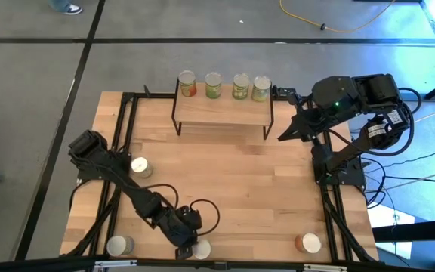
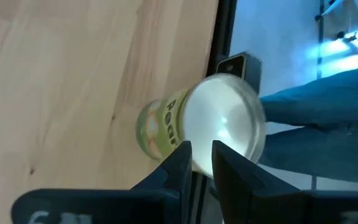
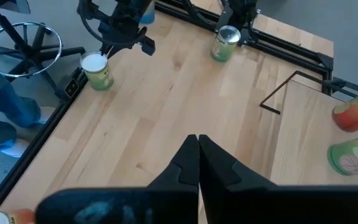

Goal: Pick and place cans onto a shelf
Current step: Put the canned pears on the shelf

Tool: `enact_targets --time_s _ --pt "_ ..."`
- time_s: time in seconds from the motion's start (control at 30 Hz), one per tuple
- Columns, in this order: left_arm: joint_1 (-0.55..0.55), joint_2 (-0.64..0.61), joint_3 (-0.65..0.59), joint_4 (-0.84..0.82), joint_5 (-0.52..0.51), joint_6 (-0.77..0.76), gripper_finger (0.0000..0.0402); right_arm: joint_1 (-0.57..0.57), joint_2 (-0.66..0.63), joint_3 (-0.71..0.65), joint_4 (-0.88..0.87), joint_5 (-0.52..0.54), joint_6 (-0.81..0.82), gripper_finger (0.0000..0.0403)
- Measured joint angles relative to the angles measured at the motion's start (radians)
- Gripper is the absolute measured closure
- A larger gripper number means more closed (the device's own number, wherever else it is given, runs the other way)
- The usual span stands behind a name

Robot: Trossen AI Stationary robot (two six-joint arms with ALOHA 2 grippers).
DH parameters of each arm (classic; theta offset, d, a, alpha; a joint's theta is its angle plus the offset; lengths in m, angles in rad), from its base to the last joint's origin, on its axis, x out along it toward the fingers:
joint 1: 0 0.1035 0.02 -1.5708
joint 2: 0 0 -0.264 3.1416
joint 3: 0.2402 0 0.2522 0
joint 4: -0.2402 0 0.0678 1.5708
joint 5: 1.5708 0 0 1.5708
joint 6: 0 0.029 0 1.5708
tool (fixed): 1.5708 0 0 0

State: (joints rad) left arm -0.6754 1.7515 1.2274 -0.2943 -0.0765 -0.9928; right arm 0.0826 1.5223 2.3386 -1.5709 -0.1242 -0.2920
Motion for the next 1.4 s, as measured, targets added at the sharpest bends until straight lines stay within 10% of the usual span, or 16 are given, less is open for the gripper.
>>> enact_targets --time_s 1.4 --pt "0.017 0.044 0.0 -0.021 -0.044 -0.053 0.0398 0.0 0.0 0.0 0.0 0.0 0.003 0.0402"
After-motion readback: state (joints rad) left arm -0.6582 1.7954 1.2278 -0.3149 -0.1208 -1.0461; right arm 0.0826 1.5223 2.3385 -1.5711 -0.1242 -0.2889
